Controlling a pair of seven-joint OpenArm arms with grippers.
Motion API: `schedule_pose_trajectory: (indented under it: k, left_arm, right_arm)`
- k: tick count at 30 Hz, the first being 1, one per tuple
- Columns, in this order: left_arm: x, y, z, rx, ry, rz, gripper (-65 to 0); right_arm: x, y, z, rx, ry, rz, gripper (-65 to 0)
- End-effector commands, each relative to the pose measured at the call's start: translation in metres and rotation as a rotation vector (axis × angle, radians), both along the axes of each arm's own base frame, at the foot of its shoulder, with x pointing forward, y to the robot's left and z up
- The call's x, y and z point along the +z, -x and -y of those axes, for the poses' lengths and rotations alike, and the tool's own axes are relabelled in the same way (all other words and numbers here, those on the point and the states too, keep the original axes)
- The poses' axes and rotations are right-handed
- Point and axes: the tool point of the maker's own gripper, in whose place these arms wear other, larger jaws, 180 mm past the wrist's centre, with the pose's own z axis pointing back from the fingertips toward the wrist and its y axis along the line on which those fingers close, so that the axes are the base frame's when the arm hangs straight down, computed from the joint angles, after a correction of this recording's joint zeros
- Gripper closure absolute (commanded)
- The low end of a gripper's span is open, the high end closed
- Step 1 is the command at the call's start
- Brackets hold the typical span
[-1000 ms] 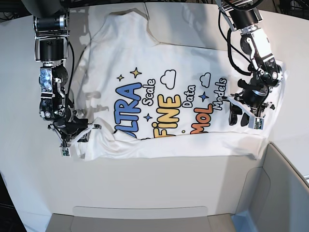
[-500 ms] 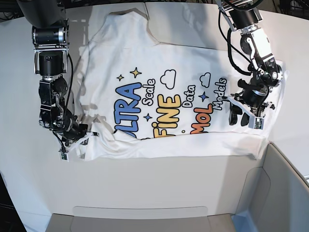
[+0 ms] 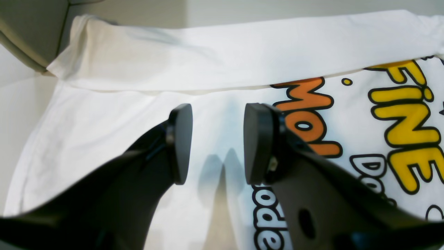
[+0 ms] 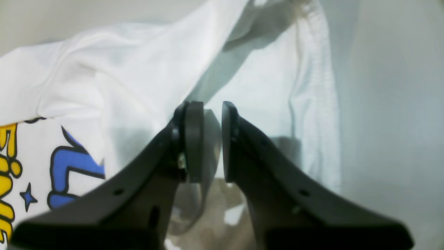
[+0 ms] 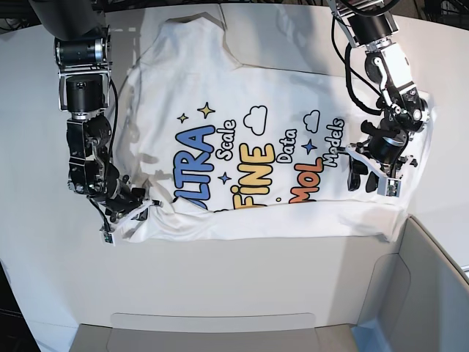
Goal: Layout the t-shirt on the table in an organized manner, then fold the t-shirt properly
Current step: 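Drag the right gripper outward along the shirt side to flatten it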
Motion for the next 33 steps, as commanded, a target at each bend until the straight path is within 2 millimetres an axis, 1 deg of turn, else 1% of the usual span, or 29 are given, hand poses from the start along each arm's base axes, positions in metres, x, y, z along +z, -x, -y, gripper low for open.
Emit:
schedule_pose_trajectory:
  k: [1, 4, 7, 9, 11, 12, 13, 15, 18, 19, 20, 21, 23, 26, 27, 28, 30, 33]
  left_arm:
    - [0.019, -0.01, -0.001, -0.004, -0.004, 0.064, -25.5]
    - [0.019, -0.01, -0.001, -0.004, -0.003, 0.065, -25.5]
    - [0.018, -0.01, -0.001, -0.004, -0.003, 0.064, -25.5]
    - [0.018, -0.01, -0.001, -0.004, -0.003, 0.064, -25.5]
    - [0.018, -0.01, -0.001, -0.004, -0.003, 0.064, -25.5]
    - [0.018, -0.01, -0.001, -0.004, -0.003, 0.064, -25.5]
    - [0.018, -0.01, -0.001, -0.004, -0.003, 0.064, -25.5]
    - [0.018, -0.01, -0.001, -0.004, -0.003, 0.064, -25.5]
    - [0.018, -0.01, -0.001, -0.004, -0.003, 0.064, -25.5]
    - [0.018, -0.01, -0.001, -0.004, -0.003, 0.064, -25.5]
    - [0.018, -0.01, -0.001, -0.004, -0.003, 0.064, -25.5]
    - [0.018, -0.01, -0.001, -0.004, -0.003, 0.064, -25.5]
    - [0.018, -0.009, -0.001, -0.004, -0.003, 0.062, -25.5]
    - [0.017, -0.009, -0.001, -0.004, -0.003, 0.06, -25.5]
    - [0.016, -0.007, -0.001, -0.004, -0.003, 0.056, -25.5]
    - [0.014, -0.006, -0.001, -0.004, -0.003, 0.053, -25.5]
    - [0.014, -0.006, -0.001, -0.004, -0.003, 0.051, -25.5]
    - [0.014, -0.006, -0.001, -0.004, -0.003, 0.051, -25.5]
  right_arm:
    - [0.023, -0.017, -0.008, 0.02, -0.008, 0.069, -10.2]
    - [0.021, -0.015, -0.019, 0.052, 0.002, 0.067, -10.1]
    - [0.021, -0.015, -0.019, 0.05, -0.001, 0.068, -10.0]
    - [0.025, -0.018, -0.02, 0.052, -0.001, 0.077, -9.6]
    - [0.027, -0.02, -0.02, 0.054, 0.0, 0.081, -5.6]
    - [0.028, -0.02, -0.021, 0.054, 0.0, 0.084, -1.9]
    - [0.031, -0.022, -0.02, 0.05, -0.004, 0.093, 0.0]
    - [0.042, -0.03, -0.02, 0.05, -0.004, 0.113, 0.0]
    - [0.054, -0.038, -0.018, 0.046, -0.005, 0.141, 0.0]
    - [0.063, -0.044, -0.018, 0.042, -0.007, 0.166, 0.0]
    - [0.07, -0.049, -0.014, 0.026, -0.016, 0.191, 0.0]
    - [0.079, -0.054, -0.006, -0.007, -0.034, 0.23, 0.0]
    - [0.098, -0.065, 0.005, -0.086, -0.105, 0.31, 0.0]
    - [0.13, -0.077, 0.037, -0.226, -0.249, 0.418, 0.0]
    - [0.135, -0.08, 0.046, -0.265, -0.294, 0.437, 0.0]
    - [0.138, -0.083, 0.052, -0.291, -0.323, 0.444, 0.0]
    - [0.134, -0.087, 0.059, -0.325, -0.371, 0.423, 0.0]
    - [0.123, -0.084, 0.058, -0.303, -0.358, 0.358, 0.0]
